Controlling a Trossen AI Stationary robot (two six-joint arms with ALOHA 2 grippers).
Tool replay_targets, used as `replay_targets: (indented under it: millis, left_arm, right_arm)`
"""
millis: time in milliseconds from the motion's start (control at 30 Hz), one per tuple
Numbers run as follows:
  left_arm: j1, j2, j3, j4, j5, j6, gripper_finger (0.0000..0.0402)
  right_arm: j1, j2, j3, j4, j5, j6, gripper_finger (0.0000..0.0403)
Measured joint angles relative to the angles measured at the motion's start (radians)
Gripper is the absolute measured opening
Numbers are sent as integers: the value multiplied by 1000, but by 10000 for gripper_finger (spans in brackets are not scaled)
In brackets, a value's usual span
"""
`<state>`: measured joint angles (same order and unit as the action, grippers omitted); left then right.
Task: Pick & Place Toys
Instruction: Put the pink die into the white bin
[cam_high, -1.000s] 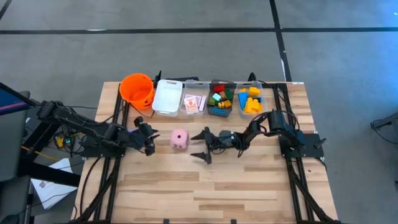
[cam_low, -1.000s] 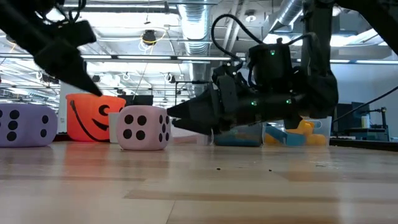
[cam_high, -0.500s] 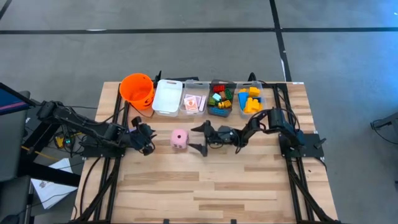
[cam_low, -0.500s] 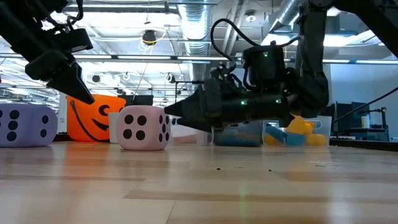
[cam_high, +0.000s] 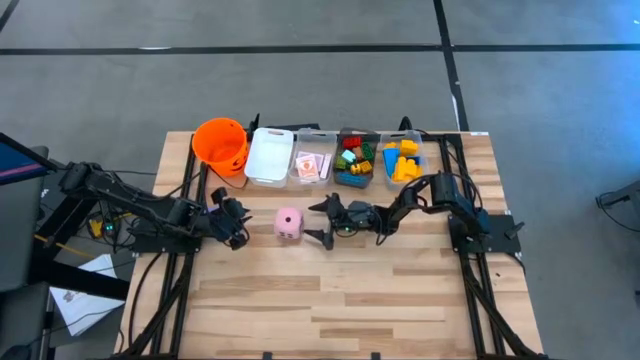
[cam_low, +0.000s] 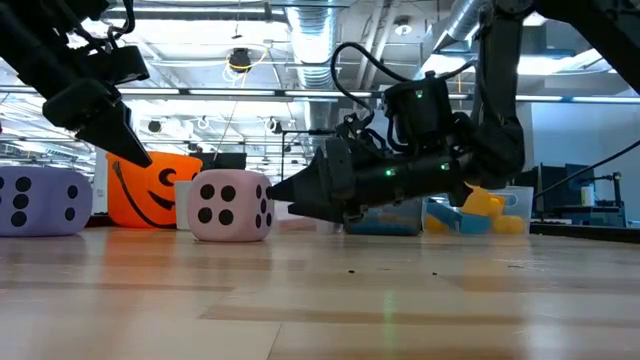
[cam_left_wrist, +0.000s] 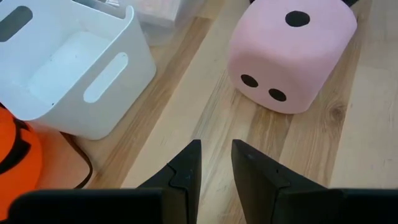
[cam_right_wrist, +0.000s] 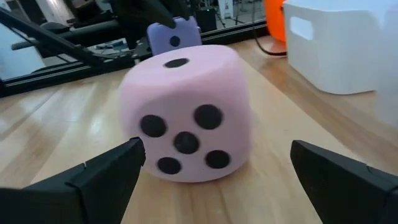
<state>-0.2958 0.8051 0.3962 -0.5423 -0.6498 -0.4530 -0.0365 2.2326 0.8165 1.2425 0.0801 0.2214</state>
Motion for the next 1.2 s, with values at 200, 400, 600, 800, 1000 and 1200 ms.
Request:
replay_targets:
  millis: [200,400,600,800,1000,1200]
  left_arm:
    - [0,0,0,0,0,0,81]
    - [0,0,0,0,0,-1,81]
    - [0,11,0,1,16,-48,81]
    - [0,87,0,12,63,-103,81]
    - [0,180,0,59,63,-113,81]
    - [5,258,0,123,63,-113,81]
  right_arm:
    - [1,0,0,-1,-1,0,400]
    - [1,0,0,-6,-10,-2,400]
    - [1,0,4,-13,-29,-28,400]
    - [5,0,41,-61,-30,-66,400]
    - [5,0,93,-164,-56,-75,400]
    - [17,0,133,-249,-56,-89,400]
